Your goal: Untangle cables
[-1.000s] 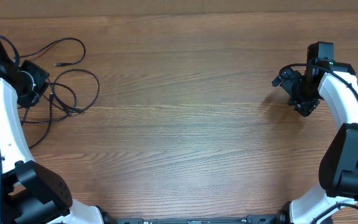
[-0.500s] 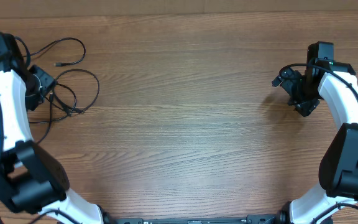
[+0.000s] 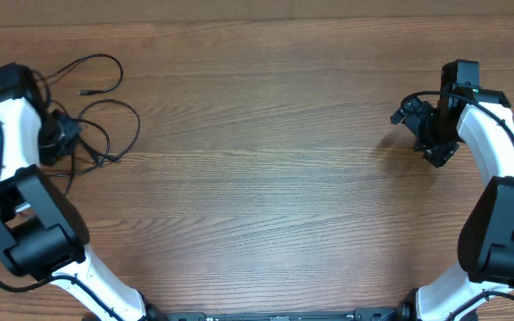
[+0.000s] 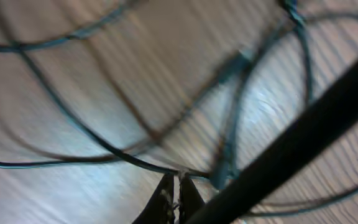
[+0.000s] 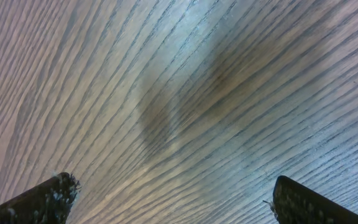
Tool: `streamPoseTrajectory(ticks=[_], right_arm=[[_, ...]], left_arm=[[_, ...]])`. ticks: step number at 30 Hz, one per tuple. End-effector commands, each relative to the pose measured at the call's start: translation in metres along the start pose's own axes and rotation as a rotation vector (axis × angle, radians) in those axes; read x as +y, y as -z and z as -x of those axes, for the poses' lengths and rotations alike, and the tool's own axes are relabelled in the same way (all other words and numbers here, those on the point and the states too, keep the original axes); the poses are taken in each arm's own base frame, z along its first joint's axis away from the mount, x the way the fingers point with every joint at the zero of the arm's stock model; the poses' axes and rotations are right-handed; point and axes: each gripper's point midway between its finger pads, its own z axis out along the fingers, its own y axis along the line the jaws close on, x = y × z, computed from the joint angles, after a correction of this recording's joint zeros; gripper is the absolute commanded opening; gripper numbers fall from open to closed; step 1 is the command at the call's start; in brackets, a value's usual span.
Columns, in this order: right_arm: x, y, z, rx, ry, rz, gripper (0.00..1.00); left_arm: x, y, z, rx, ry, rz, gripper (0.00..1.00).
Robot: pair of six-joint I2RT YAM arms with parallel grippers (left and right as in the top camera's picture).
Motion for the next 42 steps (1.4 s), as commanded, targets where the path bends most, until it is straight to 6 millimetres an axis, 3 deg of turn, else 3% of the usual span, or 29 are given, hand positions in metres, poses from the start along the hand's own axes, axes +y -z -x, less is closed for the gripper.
streamPoseTrajectory(ticks=[1,6,8,10,16,19,28,33,37,38,42], right_arm=[[-0.001,0.003,0.003,-0.016,0.000,-0.003,1.00],[-0.001,0.003,0.003,-0.016,0.000,-0.004,1.00],[-0.001,0.003,0.003,-0.016,0.000,-0.004,1.00],[-0.001,0.003,0.003,-0.016,0.000,-0.003,1.00],[-0.001,0.003,0.003,-0.016,0.000,-0.004,1.00],[-0.001,0.003,0.003,-0.016,0.000,-0.003,1.00],[-0.001,0.003,0.003,-0.016,0.000,-0.004,1.00],[-0.001,0.003,0.003,-0.016,0.000,-0.003,1.00],[-0.001,0.003,0.003,-0.016,0.000,-0.004,1.00],[-0.001,0.003,0.003,-0.016,0.000,-0.004,1.00],[-0.001,0.003,0.003,-0.016,0.000,-0.004,1.00]], left_arm=[[0.046,0.000,0.022,-0.027,0.093,0.054,0.04],[0.089,-0.002,0.026,0.009,0.257,0.077,0.06],[0.097,-0.003,0.026,0.033,0.301,0.043,0.08],[0.099,-0.004,0.027,0.058,0.335,-0.016,0.15],[0.092,-0.001,0.026,0.115,0.386,-0.163,0.21],[0.087,0.000,0.025,0.125,0.384,-0.190,0.35],[0.047,0.004,0.013,0.151,0.279,-0.239,0.55],[0.016,0.006,0.001,0.160,0.179,-0.249,0.87],[-0.014,0.009,-0.015,0.172,0.089,-0.256,0.96],[-0.031,0.011,-0.025,0.176,0.025,-0.263,0.98],[-0.063,0.015,-0.046,0.180,-0.118,-0.276,1.00]])
